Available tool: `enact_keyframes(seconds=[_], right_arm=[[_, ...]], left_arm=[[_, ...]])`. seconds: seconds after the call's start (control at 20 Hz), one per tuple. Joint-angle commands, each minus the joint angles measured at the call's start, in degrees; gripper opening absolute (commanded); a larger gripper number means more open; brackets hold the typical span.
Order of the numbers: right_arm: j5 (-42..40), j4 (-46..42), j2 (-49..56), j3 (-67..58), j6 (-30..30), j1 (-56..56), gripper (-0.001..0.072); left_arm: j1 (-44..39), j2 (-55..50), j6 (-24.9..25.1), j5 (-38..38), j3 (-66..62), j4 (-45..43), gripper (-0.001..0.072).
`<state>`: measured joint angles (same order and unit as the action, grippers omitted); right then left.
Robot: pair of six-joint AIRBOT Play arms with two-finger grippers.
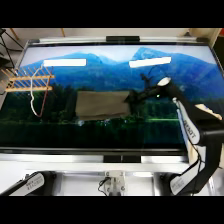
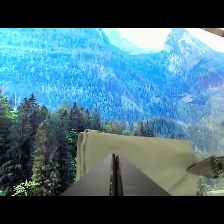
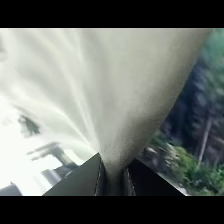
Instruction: Fold the shirts.
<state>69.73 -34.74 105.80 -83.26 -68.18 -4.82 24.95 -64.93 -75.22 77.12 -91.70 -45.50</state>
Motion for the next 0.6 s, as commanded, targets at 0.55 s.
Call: enact_keyframes(seconds=[0.55], right_arm=[[15.8,-23.4,-23.3,-13.7,-12.5,36.0,0.0074]], left_arm=[[0.0,0.0,0.0,-0.1,0.7,0.0,0.0033]])
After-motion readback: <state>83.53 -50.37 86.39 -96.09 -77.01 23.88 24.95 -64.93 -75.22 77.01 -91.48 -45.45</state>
